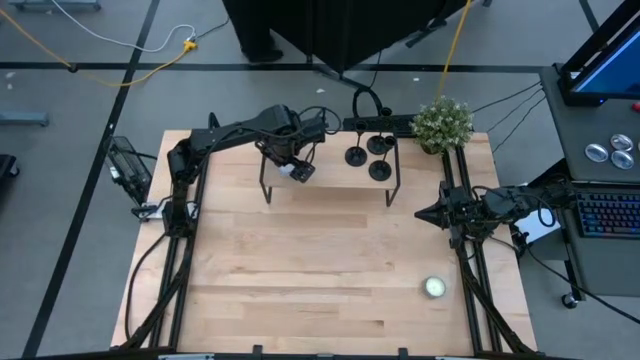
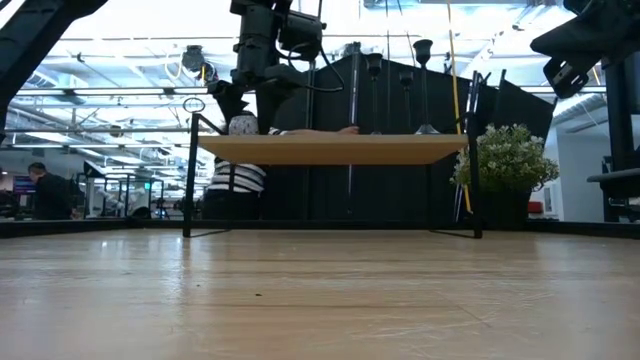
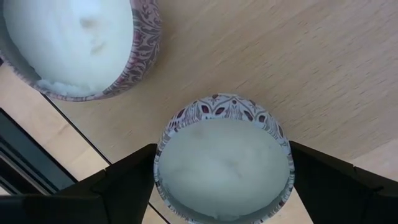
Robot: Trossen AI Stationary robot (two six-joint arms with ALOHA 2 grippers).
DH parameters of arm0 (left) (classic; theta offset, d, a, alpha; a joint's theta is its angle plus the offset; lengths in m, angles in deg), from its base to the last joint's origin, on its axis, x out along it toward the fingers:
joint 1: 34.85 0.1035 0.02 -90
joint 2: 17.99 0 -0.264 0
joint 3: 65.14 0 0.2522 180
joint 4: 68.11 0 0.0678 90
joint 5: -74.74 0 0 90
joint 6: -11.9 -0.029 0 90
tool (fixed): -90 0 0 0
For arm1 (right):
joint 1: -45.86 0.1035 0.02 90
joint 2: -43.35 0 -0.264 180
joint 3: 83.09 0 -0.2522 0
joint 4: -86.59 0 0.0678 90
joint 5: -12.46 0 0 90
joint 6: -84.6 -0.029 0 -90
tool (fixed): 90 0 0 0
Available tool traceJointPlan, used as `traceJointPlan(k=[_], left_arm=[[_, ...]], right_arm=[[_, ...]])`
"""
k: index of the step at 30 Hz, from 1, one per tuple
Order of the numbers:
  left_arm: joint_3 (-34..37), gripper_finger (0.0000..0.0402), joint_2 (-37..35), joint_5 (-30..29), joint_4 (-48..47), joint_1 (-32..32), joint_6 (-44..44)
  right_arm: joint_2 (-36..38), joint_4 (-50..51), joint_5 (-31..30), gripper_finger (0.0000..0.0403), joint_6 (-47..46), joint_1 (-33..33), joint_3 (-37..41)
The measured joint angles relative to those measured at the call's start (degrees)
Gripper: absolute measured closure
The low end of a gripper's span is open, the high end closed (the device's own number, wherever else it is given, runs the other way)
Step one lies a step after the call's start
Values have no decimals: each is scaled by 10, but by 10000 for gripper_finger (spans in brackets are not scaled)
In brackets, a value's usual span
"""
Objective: Pick & Place candle stick holders
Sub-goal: Put the white scented candle on the shelf, then put the green scented candle on the shelf
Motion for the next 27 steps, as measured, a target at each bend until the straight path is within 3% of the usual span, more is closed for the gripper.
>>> traceJointPlan(k=[14, 27], left_arm=[[0, 50, -48, -29, 1, 2, 16], [0, 50, -140, 34, 0, -27, 97]], right_arm=[[0, -12, 1, 403, 2, 0, 0], [0, -12, 1, 403, 2, 0, 0]])
